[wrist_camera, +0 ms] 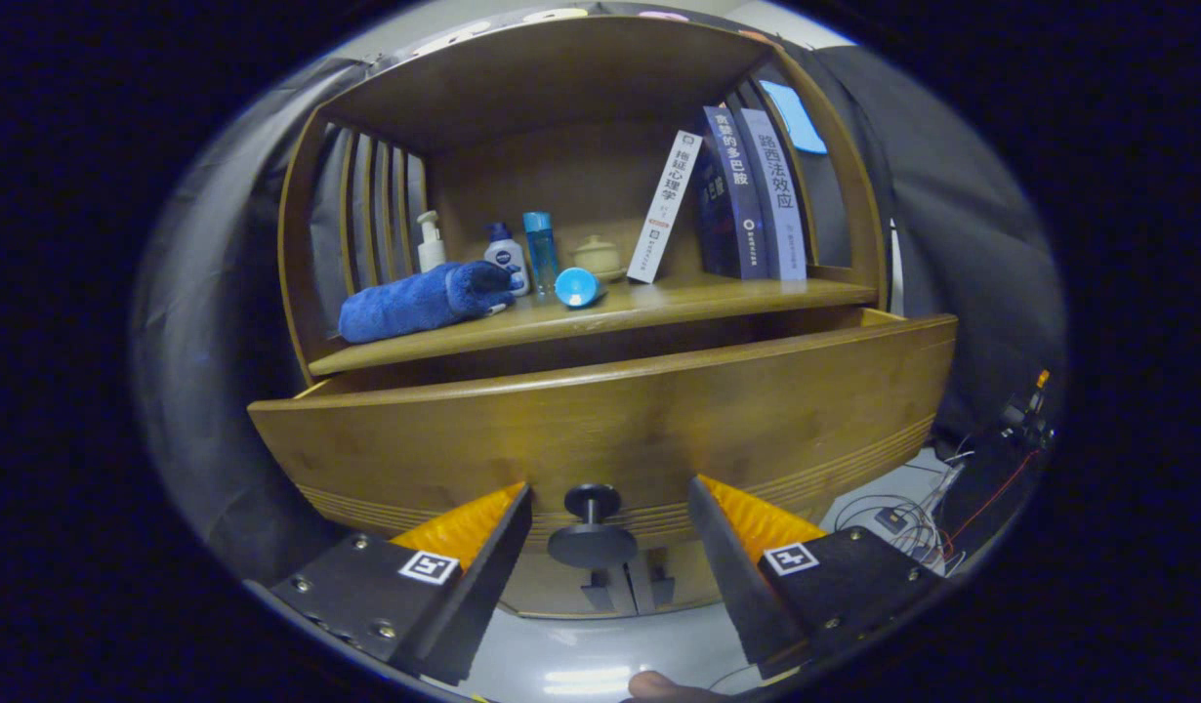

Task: Pull open the drawer, take out the items inside it, and place them on the countertop above the cabinet.

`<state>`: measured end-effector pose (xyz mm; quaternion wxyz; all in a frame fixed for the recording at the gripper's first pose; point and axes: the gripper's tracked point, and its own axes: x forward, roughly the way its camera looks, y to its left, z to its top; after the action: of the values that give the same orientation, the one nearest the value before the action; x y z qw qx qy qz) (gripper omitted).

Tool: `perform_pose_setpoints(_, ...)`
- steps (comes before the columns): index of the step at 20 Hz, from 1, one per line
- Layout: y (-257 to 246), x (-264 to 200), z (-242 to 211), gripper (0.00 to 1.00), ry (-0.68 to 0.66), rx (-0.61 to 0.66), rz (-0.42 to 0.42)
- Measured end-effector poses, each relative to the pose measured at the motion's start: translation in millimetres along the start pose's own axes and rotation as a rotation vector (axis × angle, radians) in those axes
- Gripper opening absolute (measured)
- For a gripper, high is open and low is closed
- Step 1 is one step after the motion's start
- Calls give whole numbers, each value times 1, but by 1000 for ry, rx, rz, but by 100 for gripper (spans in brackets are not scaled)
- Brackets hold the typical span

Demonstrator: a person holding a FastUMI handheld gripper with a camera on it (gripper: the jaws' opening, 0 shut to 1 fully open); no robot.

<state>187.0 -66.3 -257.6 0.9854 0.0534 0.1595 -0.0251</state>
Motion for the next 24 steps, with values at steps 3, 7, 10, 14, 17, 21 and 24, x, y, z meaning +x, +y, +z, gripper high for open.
perform_pose_setpoints(3,1,21,3,98,-13,-19,-4)
perform_pose_setpoints(7,4,42,-2,98,-2,-94,-27)
perform_pose_setpoints(10,9,51,-3,98,-6,-111,-32)
perform_pose_setpoints(14,11,58,-2,98,-14,-104,-30)
perform_pose_setpoints(17,11,59,-4,98,-15,-113,-33)
perform_pose_setpoints(21,11,61,-3,98,-34,-189,-56)
perform_pose_setpoints(24,24,47,13,98,-131,-210,-40)
